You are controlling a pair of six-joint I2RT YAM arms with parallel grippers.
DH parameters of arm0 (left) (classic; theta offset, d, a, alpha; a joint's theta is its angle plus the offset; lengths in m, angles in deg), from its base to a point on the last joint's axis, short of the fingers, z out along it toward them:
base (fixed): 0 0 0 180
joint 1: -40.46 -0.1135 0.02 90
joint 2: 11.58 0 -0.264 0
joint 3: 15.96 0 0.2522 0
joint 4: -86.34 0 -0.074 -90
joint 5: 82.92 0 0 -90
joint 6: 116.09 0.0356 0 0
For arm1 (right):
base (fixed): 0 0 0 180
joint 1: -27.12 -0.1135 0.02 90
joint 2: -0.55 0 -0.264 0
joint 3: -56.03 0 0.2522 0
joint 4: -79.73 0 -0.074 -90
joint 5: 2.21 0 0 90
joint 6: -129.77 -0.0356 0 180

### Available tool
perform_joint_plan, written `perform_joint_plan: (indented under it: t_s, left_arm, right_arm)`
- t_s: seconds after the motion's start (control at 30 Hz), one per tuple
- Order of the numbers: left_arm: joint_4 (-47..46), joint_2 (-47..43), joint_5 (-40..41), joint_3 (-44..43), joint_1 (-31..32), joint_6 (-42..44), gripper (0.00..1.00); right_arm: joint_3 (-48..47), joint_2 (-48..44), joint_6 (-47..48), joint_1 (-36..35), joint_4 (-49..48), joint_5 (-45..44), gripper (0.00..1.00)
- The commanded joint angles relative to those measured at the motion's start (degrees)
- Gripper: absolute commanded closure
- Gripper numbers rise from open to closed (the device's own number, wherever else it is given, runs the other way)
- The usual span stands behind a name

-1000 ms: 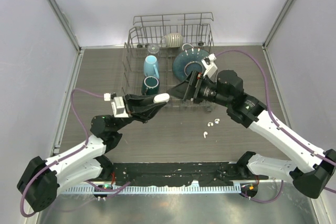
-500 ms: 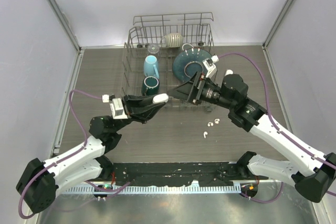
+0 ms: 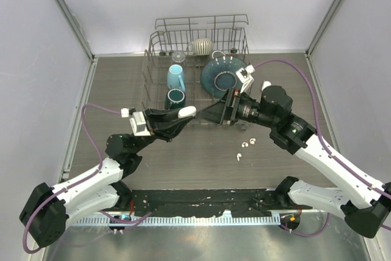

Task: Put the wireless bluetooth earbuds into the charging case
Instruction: Open the charging case.

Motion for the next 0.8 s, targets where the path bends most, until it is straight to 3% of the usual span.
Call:
perform_joint_plan:
  t_s: [0.0, 0.77]
  left_arm:
    - [-2.6, 0.9, -1.4, -1.6, -0.2, 1.1, 1.0]
    - [-5.8, 3.3, -2.9, -2.4, 0.3, -1.2, 1.0]
  right_arm:
    - [-2.2, 2.1, 1.7, -0.3, 0.3, -0.2, 0.11]
    - [-1.7, 5.2, 1.7, -0.3, -0.7, -2.1, 0.17]
